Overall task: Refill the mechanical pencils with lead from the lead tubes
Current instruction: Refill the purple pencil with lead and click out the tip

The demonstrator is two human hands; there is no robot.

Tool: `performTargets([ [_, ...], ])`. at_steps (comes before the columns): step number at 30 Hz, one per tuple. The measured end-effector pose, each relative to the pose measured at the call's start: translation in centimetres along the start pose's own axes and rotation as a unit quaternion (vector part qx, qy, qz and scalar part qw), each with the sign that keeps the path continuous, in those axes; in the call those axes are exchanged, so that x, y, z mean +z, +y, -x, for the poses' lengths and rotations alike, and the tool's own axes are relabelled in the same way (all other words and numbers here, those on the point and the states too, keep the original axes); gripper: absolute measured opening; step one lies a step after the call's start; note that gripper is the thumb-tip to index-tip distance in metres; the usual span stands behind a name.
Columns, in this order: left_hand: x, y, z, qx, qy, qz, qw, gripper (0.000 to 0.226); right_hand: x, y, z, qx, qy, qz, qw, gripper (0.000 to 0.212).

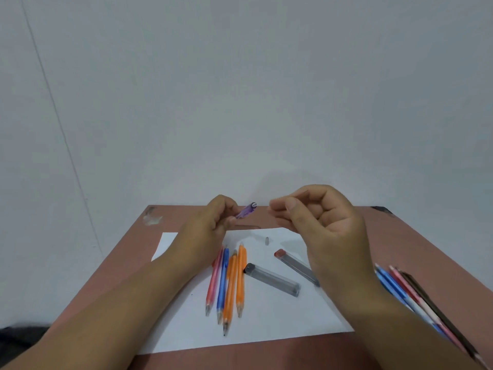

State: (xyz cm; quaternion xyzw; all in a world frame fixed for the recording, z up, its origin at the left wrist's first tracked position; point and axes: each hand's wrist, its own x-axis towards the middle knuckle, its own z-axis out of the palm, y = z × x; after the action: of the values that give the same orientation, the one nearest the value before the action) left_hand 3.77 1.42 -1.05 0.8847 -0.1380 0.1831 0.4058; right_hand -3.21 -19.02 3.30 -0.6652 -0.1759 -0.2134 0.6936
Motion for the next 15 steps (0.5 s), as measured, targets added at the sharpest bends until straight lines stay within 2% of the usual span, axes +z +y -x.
performTargets([
  [3,0.07,0.39,0.23,0.027,0.000,-0.001,1.000,0.024,0.49,-0.20,0.40,-0.044,-0.029,0.024,0.998,0.001],
  [6,0.17,0.33,0.40,0.044,0.005,-0.004,0.999,0.027,0.73,-0.03,0.53,-0.082,-0.043,0.037,0.995,0.009],
  [15,0.31,0.48,0.60,0.056,0.006,-0.002,0.998,0.030,0.50,0.14,0.46,-0.096,-0.043,0.040,0.994,0.006],
])
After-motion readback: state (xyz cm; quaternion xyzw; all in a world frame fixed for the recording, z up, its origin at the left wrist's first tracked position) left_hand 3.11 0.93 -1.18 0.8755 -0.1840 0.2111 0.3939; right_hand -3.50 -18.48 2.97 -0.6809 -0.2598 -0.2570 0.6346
